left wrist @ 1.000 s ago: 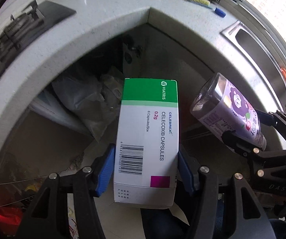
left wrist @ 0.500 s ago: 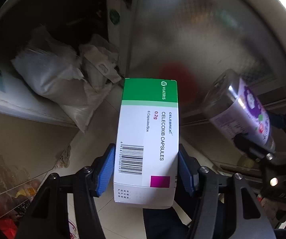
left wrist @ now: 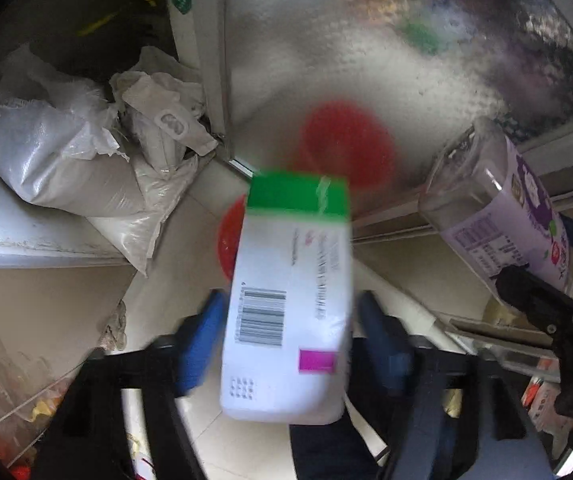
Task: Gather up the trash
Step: 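Open the left gripper over the red bucket to drop the box, then open the right gripper over the red bucket to drop the juice bottle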
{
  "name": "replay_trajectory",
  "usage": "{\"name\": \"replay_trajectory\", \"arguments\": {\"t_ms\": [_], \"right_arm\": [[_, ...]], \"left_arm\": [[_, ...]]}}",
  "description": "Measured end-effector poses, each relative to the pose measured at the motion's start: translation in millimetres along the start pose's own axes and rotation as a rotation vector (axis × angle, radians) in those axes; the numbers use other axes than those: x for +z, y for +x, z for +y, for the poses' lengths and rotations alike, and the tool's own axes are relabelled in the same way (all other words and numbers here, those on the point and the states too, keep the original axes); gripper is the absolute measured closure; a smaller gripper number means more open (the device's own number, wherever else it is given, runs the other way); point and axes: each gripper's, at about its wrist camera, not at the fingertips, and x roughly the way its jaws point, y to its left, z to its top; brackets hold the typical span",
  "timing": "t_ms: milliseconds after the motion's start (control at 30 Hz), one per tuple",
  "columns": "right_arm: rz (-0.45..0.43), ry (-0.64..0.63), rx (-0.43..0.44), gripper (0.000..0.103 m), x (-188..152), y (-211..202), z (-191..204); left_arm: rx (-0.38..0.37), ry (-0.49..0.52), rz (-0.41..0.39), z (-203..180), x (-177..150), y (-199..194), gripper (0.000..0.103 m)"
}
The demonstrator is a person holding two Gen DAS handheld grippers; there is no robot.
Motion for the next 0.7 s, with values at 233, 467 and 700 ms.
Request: {"name": "replay_trajectory", "arguments": {"t_ms": [233,467,700], "right_arm": [[0.027,-0.006,0.020,0.026,1,9,2],[0.050,-0.041,0.041,0.026,3,23,13],[0.089,-0.085,0.044,0.026,7,45,27]], "left_arm": [[-0.003,-0.017,-0.023,9,-1,-9,0.012],[0.073,-0.022,-0.025,20,-12,-11,0.000],[0.085,-0.059,-0.020,37,-20,-8,0.000]]}}
